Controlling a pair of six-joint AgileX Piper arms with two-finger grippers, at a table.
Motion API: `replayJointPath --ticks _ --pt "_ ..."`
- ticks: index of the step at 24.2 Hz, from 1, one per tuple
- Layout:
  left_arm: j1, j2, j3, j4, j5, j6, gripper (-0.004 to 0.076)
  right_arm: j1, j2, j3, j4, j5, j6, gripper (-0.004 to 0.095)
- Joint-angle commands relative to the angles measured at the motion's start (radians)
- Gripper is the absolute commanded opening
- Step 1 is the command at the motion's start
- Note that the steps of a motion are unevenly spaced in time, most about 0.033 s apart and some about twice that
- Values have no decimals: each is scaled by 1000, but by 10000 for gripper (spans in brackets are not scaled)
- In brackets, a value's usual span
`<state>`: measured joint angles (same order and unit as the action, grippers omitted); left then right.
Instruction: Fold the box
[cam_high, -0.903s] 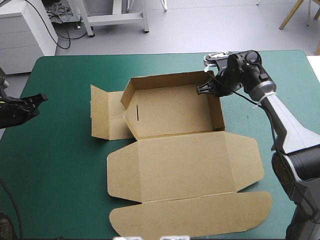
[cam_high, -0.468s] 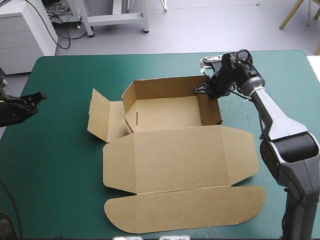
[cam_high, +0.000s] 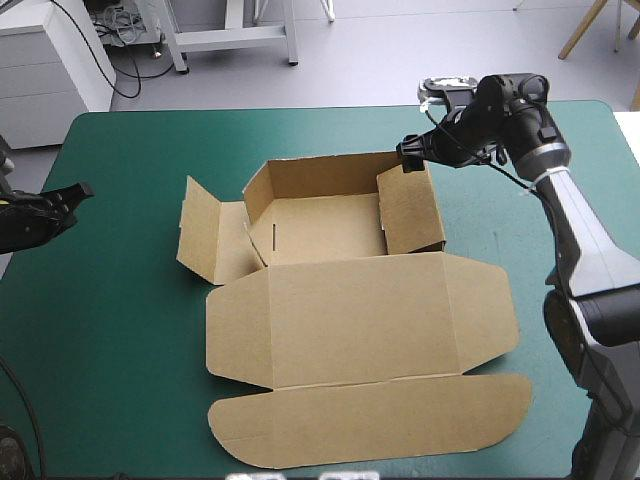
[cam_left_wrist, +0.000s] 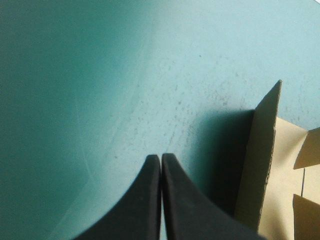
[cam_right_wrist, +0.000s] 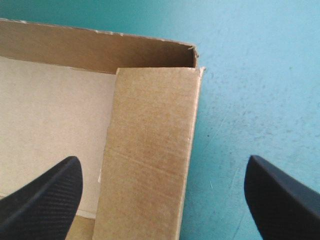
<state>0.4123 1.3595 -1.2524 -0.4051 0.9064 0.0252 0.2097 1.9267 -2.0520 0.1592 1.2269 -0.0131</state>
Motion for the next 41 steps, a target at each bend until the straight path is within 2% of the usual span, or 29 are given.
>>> replayJointPath --ticks 1,9,16,21,24,28,35,37,38,41 --pt "4 -38 -27 -31 -42 -6 -10 -5 -151 -23 -36 -24 7 811" --pt "4 -38 -27 -31 -42 -31 -10 -5 -362 167 -100 -22 13 807" --pt "4 -38 -27 -31 -42 -31 -10 -4 -405 242 -92 -22 19 807" --pt "4 -38 -27 -31 -46 -64 -10 69 -305 242 -159 -48 13 808" --pt "4 -38 -27 -31 -40 -69 -10 54 -173 235 -102 -47 8 807" --pt "4 -38 -27 -27 -35 -69 -10 54 -31 235 -95 -47 4 807" --pt "4 -38 -27 -27 -44 -69 -10 54 11 234 -95 -84 4 800" --pt "4 -38 -27 -27 -46 -69 -10 54 12 230 -96 -86 7 753" --pt "4 -38 -27 -27 -46 -69 -10 54 12 224 -96 -83 7 672" --pt "4 -38 -27 -27 -46 -69 -10 54 13 203 -101 -63 -14 219"
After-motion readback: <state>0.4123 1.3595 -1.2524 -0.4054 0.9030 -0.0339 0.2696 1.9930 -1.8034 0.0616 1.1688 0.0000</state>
